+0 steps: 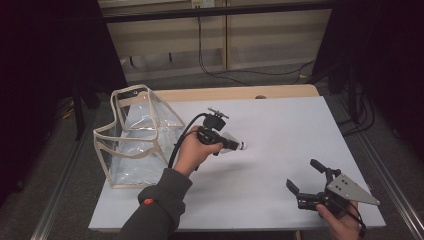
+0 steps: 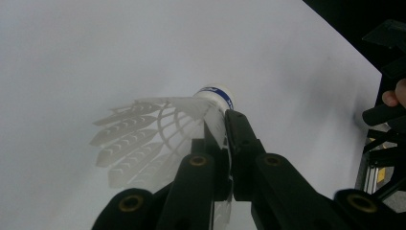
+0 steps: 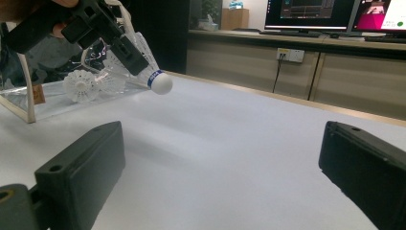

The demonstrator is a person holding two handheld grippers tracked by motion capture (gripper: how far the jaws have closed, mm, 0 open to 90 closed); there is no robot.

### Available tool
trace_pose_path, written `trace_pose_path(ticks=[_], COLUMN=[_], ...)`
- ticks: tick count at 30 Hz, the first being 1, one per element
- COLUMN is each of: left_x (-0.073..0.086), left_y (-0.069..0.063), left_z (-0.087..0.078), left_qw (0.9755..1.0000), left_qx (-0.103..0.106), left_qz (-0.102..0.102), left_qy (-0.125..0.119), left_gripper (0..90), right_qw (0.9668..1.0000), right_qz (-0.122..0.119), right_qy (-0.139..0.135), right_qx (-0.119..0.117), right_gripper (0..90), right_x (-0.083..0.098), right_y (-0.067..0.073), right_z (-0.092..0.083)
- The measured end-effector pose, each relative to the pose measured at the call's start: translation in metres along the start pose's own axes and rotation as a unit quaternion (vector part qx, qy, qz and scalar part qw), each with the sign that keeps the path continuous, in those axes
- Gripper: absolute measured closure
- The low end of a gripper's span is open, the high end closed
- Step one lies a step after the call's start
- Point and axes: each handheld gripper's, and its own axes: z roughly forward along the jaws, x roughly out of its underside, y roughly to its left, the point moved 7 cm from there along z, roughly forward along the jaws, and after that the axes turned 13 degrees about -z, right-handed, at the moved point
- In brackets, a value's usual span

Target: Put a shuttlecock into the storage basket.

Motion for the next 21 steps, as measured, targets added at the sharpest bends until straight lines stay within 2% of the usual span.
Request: trace_pose_path(ticks=[4, 5, 7, 11, 21], left_x=[-0.001, -0.001, -0.002, -0.005, -0.008], left_y=[-0.001, -0.001, -0.002, -0.003, 0.001], left_z=[-0.003, -0.004, -0.006, -0.014, -0.029], left_qw=[1.0, 1.0, 1.0, 0.9999, 0.9997], left_qx=[-0.001, 0.0, -0.002, -0.009, -0.019], left_qz=[-0.005, 0.001, -0.005, -0.001, -0.007], left_qy=[-0.001, 0.001, -0.001, 0.006, 0.011], left_gripper=[88.9, 88.9, 88.9, 89.0, 88.9], right_qw=[1.0, 1.0, 1.0, 1.0, 1.0], right_qz=[0.0, 0.0, 0.001, 0.0, 0.002], right_qy=[0.001, 0.0, 0.0, 0.001, -0.001], right_qx=[0.0, 0.0, 0.001, 0.002, 0.001], right_gripper=[1.9, 1.9, 1.9, 1.9, 1.9], right_x=[0.0, 0.0, 0.0, 0.0, 0.0], right_y=[0.0, 0.0, 0.0, -0.001, 0.0], right_z=[0.0, 0.0, 0.0, 0.0, 0.0])
